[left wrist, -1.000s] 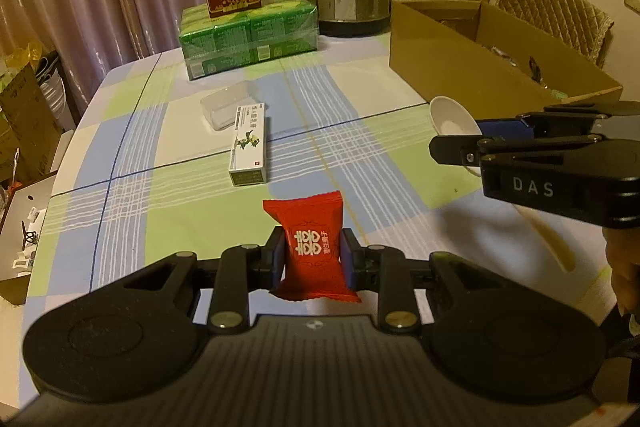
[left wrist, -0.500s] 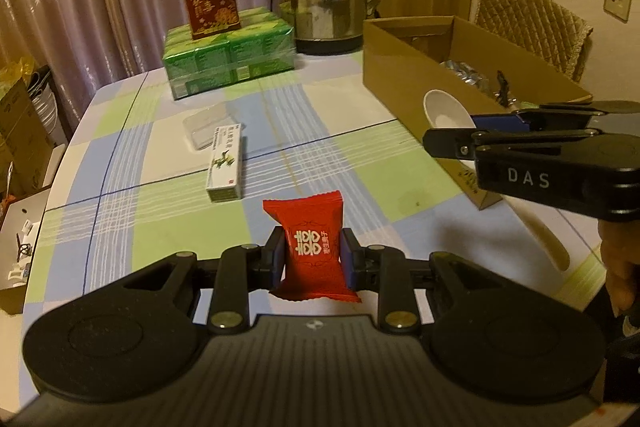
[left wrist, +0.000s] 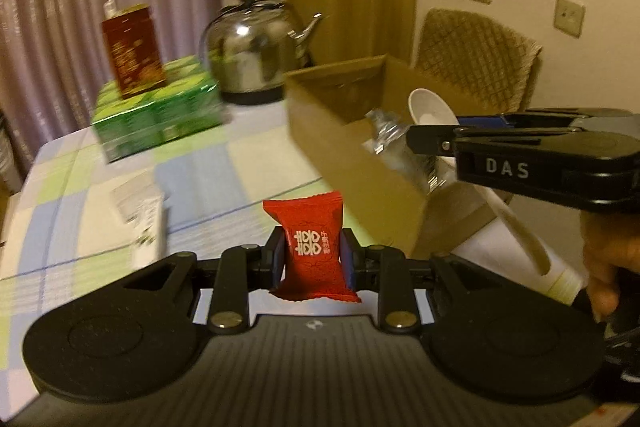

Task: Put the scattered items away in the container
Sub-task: 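Lift the candy and spoon and carry both over the cardboard box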

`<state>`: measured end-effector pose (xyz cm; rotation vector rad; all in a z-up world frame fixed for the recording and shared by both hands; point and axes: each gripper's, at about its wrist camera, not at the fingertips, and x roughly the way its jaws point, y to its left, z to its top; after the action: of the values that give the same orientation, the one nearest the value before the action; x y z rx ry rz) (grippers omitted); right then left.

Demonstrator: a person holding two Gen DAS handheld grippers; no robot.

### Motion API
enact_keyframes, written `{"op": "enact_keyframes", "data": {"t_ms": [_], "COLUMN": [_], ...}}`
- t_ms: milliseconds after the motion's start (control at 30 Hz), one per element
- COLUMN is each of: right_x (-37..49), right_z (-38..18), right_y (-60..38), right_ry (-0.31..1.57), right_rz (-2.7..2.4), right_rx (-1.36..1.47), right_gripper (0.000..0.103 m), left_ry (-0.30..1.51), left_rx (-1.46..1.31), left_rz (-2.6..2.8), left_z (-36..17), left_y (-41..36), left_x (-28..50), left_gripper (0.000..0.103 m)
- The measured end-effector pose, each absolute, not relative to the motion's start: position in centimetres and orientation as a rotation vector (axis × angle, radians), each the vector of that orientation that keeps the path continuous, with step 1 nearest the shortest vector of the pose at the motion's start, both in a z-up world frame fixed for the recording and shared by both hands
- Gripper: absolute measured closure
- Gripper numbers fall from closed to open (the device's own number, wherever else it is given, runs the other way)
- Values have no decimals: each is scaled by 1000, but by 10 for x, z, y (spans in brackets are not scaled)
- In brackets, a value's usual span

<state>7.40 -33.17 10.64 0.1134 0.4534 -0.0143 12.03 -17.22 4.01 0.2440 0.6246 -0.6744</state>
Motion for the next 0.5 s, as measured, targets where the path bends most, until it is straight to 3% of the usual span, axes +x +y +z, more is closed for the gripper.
{"op": "enact_keyframes", "data": {"t_ms": [500], "right_x": [115], "right_z": [136], "right_y": [-444], "right_ry": [431], "right_rz": [-92], "right_rx": [207], "right_gripper": [74], "left_ry": [629], "left_rx": [100], "left_rz": [-773], "left_z": [69], "left_y": [-263], "left_x": [160], "left_gripper": [80]}}
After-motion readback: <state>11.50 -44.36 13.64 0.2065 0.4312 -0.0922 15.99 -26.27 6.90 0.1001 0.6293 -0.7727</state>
